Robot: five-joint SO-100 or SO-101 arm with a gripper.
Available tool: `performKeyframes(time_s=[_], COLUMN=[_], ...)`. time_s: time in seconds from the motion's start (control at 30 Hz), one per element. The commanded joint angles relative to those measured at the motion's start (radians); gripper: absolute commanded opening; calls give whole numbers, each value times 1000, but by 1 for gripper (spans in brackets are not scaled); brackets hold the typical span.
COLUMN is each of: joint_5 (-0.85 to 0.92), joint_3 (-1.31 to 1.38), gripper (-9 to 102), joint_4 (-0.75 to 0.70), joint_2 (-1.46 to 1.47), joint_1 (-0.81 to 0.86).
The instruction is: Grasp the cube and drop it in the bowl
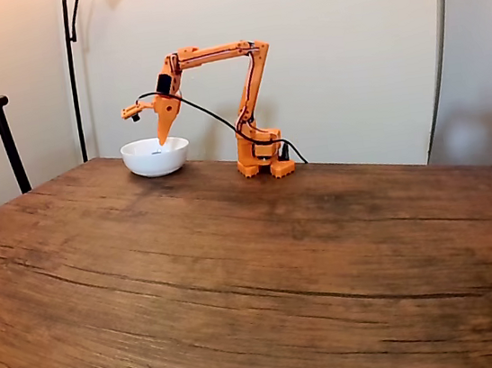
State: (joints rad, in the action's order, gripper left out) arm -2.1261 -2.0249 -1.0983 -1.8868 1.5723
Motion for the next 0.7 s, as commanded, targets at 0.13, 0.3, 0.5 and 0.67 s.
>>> performKeyframes(time_s=[0.13, 0.3, 0.5, 0.67], joint_5=[-6, 8, 49, 63], joint_3=[14, 28, 160, 344], gripper=[33, 34, 34, 34], joint_4=[-5, -5, -140, -262], joint_2=[-23, -40, -41, -41], joint_1=[-31, -106, -253, -396])
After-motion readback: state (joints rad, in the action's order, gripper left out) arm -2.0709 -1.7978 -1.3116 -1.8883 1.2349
